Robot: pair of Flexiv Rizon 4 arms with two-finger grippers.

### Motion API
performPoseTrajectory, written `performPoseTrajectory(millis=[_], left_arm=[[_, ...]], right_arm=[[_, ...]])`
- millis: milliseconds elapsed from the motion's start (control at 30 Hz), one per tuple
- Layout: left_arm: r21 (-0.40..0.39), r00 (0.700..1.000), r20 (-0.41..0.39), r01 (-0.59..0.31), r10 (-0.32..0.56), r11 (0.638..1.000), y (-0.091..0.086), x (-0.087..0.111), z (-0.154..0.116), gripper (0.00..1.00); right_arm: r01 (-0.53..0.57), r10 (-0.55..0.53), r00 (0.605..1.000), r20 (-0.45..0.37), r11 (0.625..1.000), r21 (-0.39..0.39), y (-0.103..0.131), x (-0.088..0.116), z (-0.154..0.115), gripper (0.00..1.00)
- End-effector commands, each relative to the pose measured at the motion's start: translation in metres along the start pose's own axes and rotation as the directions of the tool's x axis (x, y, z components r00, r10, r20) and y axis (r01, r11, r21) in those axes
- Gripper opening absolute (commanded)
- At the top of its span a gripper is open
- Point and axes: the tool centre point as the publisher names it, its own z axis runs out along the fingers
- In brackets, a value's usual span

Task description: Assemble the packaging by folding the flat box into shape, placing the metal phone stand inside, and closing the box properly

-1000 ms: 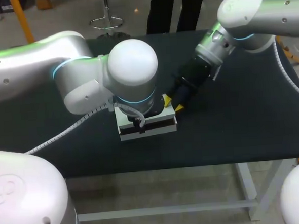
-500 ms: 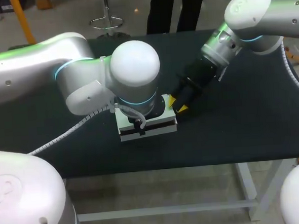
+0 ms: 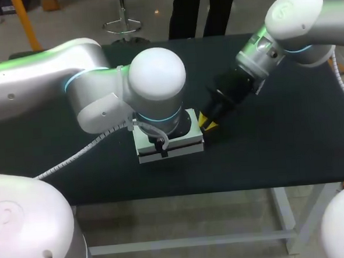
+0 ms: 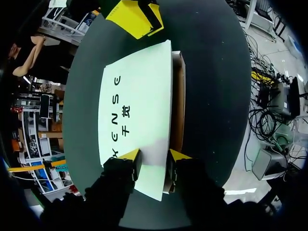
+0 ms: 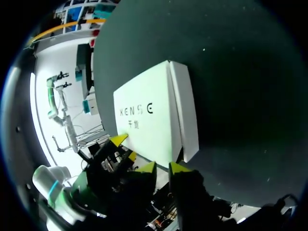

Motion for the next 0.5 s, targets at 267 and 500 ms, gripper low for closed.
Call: performPoseTrajectory(millis=[267, 500], left_arm=[[-0.011, 1.000, 0.000, 0.002, -0.002, 1.000, -0.0021, 0.0017, 0.0019, 0.40], [-0.010, 1.000, -0.002, -0.001, 0.001, 1.000, -0.0020, 0.0016, 0.0012, 0.41]], right_arm=[[0.020, -0.018, 0.999, 0.042, 0.999, -0.037, -0.0122, 0.0031, 0.0082, 0.00], [0.030, -0.027, 0.998, 0.056, 0.999, -0.045, -0.0155, 0.0013, 0.0124, 0.00]])
